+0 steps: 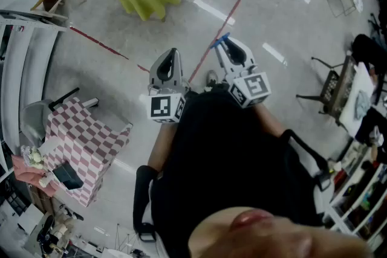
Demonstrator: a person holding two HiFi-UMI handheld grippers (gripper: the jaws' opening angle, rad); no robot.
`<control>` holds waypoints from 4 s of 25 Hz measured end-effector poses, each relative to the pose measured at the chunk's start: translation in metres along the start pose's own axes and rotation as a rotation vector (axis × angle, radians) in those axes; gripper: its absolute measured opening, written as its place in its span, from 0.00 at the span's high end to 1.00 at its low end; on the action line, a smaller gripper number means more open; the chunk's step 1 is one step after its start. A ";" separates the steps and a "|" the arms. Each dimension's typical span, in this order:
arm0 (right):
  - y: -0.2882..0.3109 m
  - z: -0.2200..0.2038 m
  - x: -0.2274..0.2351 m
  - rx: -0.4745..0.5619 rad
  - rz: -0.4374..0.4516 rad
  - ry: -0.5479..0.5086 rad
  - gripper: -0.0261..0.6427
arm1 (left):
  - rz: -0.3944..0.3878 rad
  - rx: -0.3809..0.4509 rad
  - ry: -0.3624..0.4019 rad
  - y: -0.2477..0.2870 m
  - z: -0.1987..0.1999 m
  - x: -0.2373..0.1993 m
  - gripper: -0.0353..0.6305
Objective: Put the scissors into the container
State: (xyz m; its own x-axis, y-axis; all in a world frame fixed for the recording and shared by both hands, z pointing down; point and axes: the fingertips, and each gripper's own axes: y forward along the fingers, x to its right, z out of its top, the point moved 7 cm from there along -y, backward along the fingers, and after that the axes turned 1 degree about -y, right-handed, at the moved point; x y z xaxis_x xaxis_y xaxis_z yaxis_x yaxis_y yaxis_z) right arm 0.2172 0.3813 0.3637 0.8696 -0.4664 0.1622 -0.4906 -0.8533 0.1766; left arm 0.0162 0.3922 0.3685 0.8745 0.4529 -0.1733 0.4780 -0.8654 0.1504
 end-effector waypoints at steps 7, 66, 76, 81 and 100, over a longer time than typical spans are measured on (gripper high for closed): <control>0.000 -0.001 -0.001 -0.001 -0.002 0.004 0.85 | -0.005 -0.001 -0.002 0.001 -0.001 -0.001 0.95; 0.201 0.029 0.026 -0.023 -0.014 0.036 0.85 | -0.033 -0.039 -0.062 0.127 0.024 -0.147 0.95; 0.270 0.057 0.106 -0.037 0.040 0.047 0.85 | 0.011 -0.044 -0.055 0.230 0.048 -0.157 0.95; 0.293 0.064 0.134 -0.034 0.070 0.053 0.85 | 0.039 -0.040 -0.038 0.257 0.056 -0.158 0.95; 0.368 0.067 0.165 -0.053 0.079 0.051 0.85 | 0.075 -0.008 -0.067 0.309 0.067 -0.201 0.95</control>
State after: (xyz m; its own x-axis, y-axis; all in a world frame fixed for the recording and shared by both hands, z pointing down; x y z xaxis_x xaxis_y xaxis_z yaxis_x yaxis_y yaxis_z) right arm 0.1836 -0.0255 0.3908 0.8249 -0.5180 0.2264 -0.5607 -0.8004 0.2119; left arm -0.0173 0.0190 0.3845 0.9005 0.3717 -0.2258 0.4126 -0.8943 0.1733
